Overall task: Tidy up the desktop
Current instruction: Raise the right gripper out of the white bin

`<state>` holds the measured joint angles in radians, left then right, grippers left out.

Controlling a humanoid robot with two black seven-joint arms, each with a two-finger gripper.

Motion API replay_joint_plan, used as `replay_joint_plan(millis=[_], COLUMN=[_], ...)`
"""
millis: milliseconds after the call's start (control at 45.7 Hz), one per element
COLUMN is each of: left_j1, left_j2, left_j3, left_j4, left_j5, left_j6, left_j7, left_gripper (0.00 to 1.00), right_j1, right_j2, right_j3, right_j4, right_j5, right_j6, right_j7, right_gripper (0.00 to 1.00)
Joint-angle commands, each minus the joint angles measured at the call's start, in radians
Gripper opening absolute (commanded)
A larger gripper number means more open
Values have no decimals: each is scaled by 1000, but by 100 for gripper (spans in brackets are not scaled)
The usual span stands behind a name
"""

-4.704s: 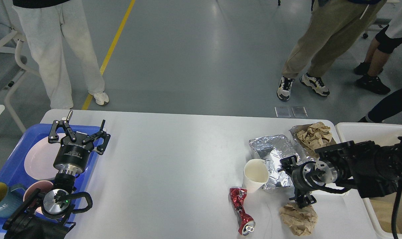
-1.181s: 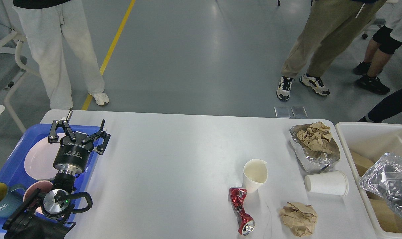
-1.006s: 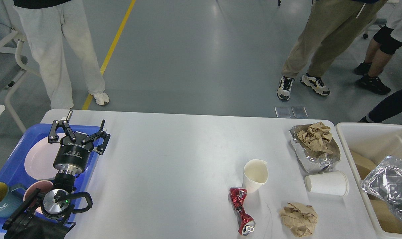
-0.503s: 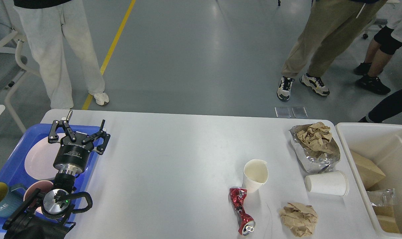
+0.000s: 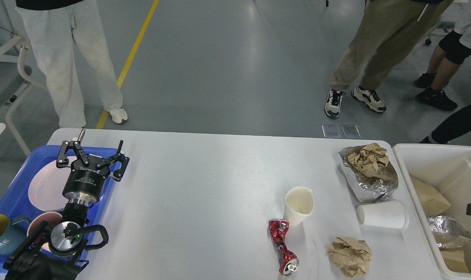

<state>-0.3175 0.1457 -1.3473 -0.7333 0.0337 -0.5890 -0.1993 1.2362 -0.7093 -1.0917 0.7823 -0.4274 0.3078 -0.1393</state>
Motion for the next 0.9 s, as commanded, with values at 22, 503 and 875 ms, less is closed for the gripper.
replay_joint_plan(millis=[22,503,875], left_j1=[0,0,0], left_j2=[0,0,0], left_j3=[1,-1,-1], left_j4=[0,0,0], left_j5=[0,0,0], left_j6=[0,0,0], left_j7=[0,0,0], left_gripper=[96,96,96], right_j1=[314,1195,1465], right_j2=[73,223,306], right_j3=[-192,-327,-442], right_j4=[121,656,963], right_j5=[-1,9,16], right_j6=[287,652,392], right_j7=[0,0,35], right_gripper=[100,100,99])
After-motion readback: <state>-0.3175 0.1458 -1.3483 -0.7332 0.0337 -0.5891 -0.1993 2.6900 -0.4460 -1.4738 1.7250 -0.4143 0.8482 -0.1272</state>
